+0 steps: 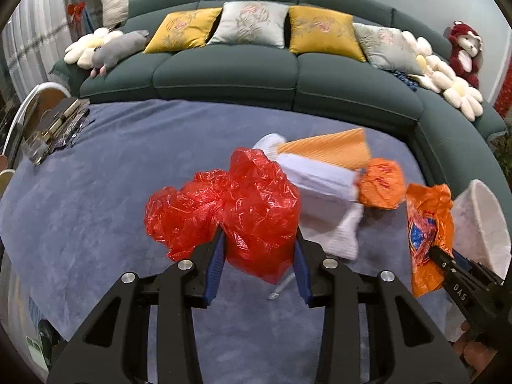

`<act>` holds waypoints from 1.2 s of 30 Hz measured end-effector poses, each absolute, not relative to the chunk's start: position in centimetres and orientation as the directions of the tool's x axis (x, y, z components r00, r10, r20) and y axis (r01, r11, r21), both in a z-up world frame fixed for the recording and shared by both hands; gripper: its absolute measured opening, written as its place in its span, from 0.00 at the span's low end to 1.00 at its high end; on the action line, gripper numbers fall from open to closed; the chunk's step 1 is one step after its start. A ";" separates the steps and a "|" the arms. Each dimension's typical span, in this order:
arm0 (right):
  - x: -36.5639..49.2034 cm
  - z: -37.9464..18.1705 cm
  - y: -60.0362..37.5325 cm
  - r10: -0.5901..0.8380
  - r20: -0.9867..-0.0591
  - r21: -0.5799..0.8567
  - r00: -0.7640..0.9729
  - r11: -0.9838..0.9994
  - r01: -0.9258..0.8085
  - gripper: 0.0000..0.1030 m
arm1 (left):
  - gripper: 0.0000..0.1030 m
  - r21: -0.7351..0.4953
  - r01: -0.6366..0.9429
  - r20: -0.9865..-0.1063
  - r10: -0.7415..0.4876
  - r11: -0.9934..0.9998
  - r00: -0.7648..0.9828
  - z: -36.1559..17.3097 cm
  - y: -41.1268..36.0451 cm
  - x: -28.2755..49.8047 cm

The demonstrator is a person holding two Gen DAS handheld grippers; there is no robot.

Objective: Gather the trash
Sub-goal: 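Move over the wastebasket and open the left tool to drop the red bag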

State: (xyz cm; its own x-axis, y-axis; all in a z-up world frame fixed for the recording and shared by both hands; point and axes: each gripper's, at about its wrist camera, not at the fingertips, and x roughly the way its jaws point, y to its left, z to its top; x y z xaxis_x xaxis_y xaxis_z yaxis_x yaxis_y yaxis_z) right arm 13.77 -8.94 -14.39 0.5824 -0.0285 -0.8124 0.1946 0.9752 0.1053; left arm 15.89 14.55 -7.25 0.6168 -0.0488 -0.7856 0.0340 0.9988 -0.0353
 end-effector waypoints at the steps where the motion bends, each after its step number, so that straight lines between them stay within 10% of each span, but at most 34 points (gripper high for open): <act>1: 13.4 -13.7 -9.2 -0.030 -0.805 0.108 0.592 0.975 0.196 0.22 | 0.35 -0.036 0.040 -0.783 -0.053 0.999 0.620 -6.9 14.2 15.7; 36: 0.5 -4.3 -28.3 -0.260 -0.670 0.149 0.695 0.871 0.469 0.23 | 0.36 -0.050 0.510 -0.719 -0.385 0.859 0.579 0.4 -14.3 8.1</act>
State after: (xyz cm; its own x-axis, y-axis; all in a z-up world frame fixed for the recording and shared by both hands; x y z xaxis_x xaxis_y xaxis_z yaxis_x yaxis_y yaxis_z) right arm 0.50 -28.31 -4.30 0.6952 -0.2601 -0.6700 0.4690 0.8706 0.1486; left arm 8.07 -14.27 0.35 0.5789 -0.3851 -0.7188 0.5098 0.8589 -0.0496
